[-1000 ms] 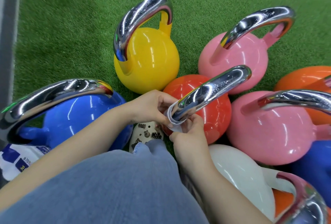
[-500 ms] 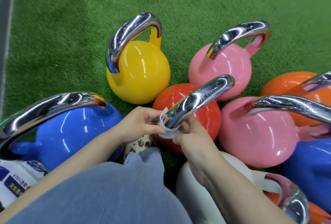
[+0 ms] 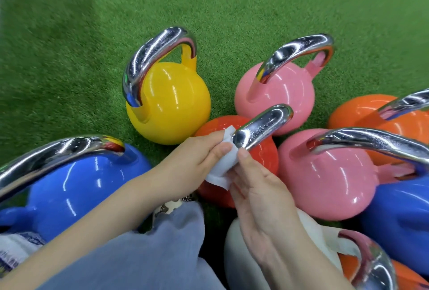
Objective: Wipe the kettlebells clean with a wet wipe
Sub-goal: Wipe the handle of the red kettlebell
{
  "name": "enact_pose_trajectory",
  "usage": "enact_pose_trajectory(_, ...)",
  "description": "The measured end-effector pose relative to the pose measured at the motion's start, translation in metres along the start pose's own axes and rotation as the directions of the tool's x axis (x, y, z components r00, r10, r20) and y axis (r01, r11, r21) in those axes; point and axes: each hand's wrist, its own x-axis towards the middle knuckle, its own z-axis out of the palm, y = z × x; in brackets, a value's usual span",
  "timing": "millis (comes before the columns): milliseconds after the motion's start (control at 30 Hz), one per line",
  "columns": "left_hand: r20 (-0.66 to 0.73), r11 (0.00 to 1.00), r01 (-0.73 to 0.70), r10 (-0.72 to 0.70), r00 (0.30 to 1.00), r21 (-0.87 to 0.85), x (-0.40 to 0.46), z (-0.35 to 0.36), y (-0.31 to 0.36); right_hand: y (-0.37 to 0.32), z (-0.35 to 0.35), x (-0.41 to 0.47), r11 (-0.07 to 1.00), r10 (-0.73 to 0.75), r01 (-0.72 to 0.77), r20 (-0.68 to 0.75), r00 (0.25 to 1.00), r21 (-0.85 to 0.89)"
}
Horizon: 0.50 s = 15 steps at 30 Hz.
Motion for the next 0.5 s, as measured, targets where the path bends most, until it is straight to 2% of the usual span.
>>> enact_pose_trajectory(67,0.013,0.996,0.007,-0.006,1.000,-0.092,-0.007,0.004,-0.007,0.011,0.004,-0.004,0.997,-0.053,0.052,-0.014,0.998,-0.054)
enact_pose_trajectory(167,0.032,0.963,0.106,-0.102,0.994,-0.249,-0.020,0.011,-0.019,0.025,0.006,-0.007,0.977,-0.093,0.094,0.011,0.996,-0.194)
enact_pose_trajectory(300,0.013,0.951,0.138,-0.139,0.990,-0.277,-0.027,0.014,-0.021,0.024,0.005,0.000,0.954,-0.121,0.110,-0.023,0.992,-0.280)
enact_pose_trajectory(400,0.017,0.975,0.121,-0.120,0.993,-0.185,-0.019,0.009,-0.007,0.018,0.004,0.000,0.966,-0.118,0.107,-0.032,0.993,-0.236)
enact_pose_trajectory(500,0.039,0.991,0.104,-0.101,0.994,-0.079,-0.001,0.003,0.014,0.007,0.005,-0.001,0.997,-0.062,0.060,-0.045,0.997,-0.050)
